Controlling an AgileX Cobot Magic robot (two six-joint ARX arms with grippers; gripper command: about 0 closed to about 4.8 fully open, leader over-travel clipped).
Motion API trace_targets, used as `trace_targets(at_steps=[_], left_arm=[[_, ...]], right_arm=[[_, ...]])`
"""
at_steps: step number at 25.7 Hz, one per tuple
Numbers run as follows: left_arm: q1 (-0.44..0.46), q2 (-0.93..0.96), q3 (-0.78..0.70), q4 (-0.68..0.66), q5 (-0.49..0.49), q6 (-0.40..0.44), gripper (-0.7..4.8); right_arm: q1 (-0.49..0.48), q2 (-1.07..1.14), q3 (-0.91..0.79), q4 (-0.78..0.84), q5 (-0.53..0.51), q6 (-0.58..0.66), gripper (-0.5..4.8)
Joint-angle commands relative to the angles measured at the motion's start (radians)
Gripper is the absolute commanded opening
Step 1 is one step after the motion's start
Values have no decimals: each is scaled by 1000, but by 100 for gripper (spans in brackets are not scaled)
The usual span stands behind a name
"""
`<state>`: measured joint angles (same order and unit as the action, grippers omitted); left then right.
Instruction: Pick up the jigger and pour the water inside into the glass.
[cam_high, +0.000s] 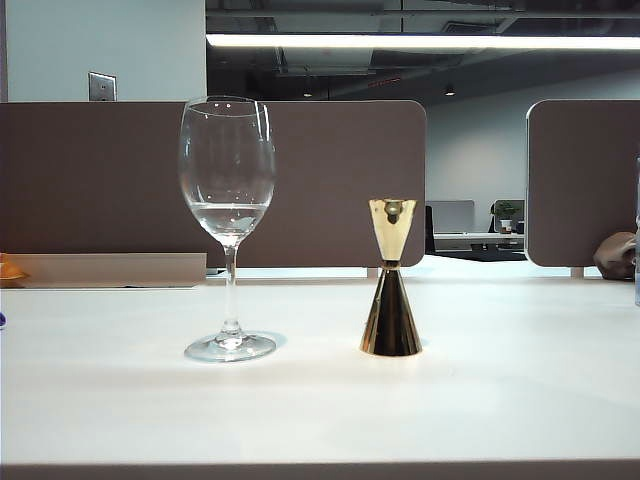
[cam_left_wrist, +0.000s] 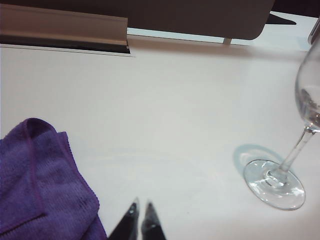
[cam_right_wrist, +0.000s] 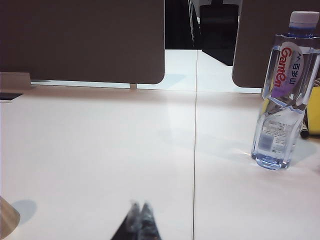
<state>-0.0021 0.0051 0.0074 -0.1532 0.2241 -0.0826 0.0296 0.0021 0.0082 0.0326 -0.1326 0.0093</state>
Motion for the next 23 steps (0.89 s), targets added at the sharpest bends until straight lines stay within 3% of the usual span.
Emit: trace_targets(at_steps=[1,14,19,23], left_arm=[[1,1,0,11,0,3,23],[1,1,0,13,0,3,23],[1,1,2,54,0,-19,23],[1,1,3,184,8,-158,23]], right_arm=[[0,0,-4,17,-1,2,-1],[0,0,-4,17,-5,10,-1],[3,0,-3,53,-76,305,-1],[3,0,-3,125,-160,412,-1]])
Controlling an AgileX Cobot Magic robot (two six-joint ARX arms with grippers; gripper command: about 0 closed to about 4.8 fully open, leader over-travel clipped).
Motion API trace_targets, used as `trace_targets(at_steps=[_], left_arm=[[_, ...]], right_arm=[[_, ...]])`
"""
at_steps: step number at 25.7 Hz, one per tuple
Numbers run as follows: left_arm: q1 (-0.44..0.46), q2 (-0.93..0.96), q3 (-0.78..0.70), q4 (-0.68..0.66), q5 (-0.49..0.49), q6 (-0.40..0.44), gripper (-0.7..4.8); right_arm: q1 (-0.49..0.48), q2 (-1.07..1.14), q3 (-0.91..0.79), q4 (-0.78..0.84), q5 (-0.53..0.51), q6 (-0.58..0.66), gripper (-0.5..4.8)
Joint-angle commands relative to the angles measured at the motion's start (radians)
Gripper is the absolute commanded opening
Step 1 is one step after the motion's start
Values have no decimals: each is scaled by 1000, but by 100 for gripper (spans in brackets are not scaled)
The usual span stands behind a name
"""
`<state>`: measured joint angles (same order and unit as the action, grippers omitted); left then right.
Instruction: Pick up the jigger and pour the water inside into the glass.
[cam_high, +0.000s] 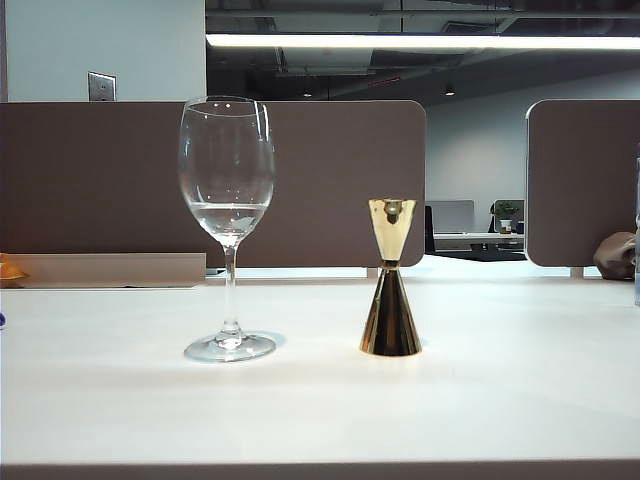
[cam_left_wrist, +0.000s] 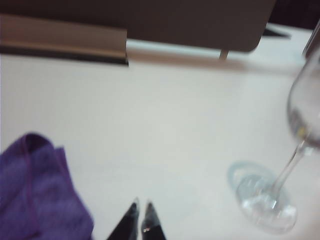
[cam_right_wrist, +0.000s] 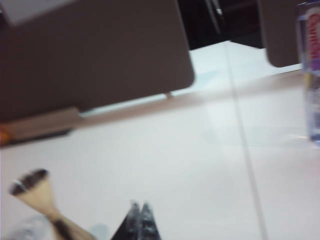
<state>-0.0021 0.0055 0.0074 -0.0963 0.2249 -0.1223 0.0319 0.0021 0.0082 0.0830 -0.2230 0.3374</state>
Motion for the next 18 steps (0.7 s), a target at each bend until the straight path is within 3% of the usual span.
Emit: trace_targets(at_steps=[1,7,10,12,13,15,18], left_arm=[[1,0,3,155,10,-143,23],[1,0,12,251,130,-225,23],[1,0,32,224,319,-225,23],[1,0,42,200,542,-199,23],[1,0,42,184,586,-186,23],[1,0,42,64,611,-144,22],[1,0,42,-20,599,-56,22]], right_arm=[[1,0,-3,93,-98,84,0],[1,0,-3,122,-240,97,-1],[1,0,-3,123,-337,158,-1],[1,0,-3,118,-364,203,-1],[1,0,-3,108,-364,235,-1],[2,0,-3,21,-375,332,4],[2,0,-3,-29,-435,335,4]])
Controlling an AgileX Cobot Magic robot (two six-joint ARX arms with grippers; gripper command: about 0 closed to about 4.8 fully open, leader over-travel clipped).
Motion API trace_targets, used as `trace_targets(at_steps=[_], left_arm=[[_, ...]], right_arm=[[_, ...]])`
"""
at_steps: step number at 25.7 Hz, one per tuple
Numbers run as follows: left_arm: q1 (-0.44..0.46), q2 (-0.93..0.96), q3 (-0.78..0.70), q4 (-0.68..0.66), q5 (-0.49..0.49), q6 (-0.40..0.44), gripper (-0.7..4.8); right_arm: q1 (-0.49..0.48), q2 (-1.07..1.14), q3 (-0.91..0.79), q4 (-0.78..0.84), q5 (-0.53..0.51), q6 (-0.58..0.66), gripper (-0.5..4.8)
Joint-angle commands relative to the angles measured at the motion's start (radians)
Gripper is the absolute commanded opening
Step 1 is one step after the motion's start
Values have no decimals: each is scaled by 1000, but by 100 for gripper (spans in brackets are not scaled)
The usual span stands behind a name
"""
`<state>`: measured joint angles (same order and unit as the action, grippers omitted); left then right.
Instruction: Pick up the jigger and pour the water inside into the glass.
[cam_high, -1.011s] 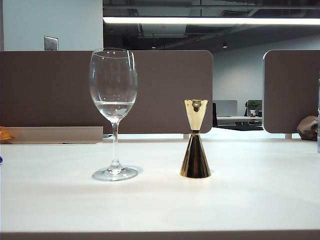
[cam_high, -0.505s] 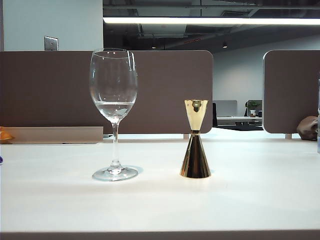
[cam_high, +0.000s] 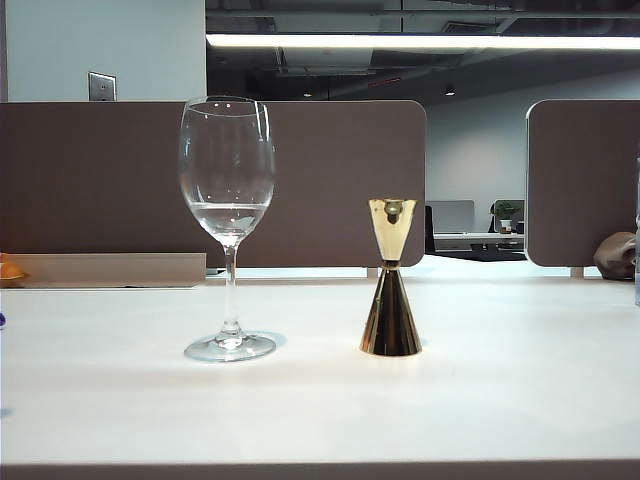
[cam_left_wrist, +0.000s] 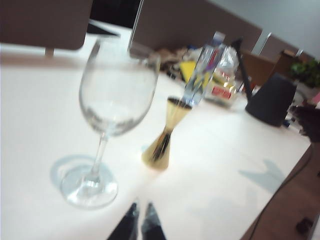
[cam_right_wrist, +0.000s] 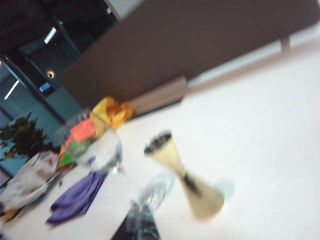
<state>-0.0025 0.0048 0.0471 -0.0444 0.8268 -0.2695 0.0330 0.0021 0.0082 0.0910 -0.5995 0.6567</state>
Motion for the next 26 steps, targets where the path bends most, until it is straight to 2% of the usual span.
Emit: trace_targets(at_steps=[1,3,7,12,16,22,26], left_arm=[[2,1,2,-98,-15,123,23],[1,1,2,-133,-54,149,23],[1,1,2,-137,-120,165,23],[1,1,2,-118,-134,165,23],[1,1,2,-117,-134,165,23],[1,1,1,-119,-134,165,23],[1,1,1,-119,-134,164,23]], right_arm=[[0,0,-3,-45,-73,12,5],[0,0,-3,-46,-79,-10,26],[0,0,-3,-48,-45,-110,27],[0,0,23,-96,13,-179,26],[1,0,110,-220,72,-315,26],[1,0,348,-427,176,-357,17],[2,32,487,-626,187,-438,7]])
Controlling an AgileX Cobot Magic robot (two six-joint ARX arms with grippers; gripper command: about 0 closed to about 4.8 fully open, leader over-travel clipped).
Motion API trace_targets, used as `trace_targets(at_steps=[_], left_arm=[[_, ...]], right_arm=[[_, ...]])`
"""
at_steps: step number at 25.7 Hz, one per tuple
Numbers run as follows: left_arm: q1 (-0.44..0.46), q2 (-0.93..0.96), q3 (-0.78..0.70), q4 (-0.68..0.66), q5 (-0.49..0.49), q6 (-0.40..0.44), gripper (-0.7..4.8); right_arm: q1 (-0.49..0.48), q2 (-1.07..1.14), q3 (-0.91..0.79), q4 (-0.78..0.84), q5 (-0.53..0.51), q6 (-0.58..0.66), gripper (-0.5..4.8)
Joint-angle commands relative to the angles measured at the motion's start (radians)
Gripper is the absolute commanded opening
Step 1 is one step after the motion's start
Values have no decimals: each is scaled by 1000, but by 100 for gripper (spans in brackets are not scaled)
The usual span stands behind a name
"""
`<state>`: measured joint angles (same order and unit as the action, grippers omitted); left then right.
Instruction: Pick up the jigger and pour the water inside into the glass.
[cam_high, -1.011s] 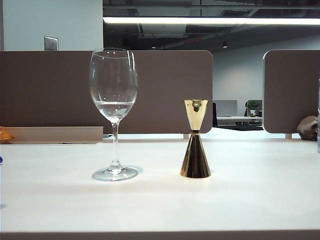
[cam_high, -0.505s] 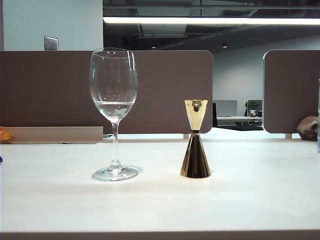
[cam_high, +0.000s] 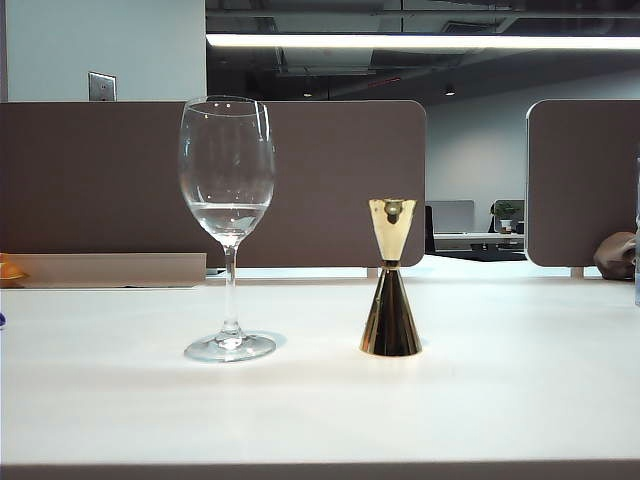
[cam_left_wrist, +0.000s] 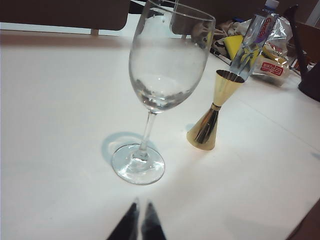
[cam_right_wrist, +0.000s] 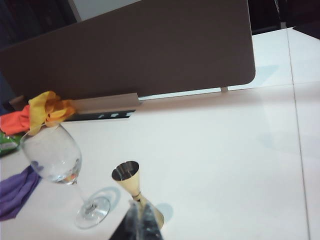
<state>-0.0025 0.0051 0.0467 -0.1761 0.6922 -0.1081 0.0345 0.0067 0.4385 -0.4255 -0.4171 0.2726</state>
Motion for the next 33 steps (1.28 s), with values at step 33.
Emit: trace_targets(at_steps=[33], left_arm=[[1,1,1,13,1,3,23]], right_arm=[[222,755,232,-82,100,-427,46]])
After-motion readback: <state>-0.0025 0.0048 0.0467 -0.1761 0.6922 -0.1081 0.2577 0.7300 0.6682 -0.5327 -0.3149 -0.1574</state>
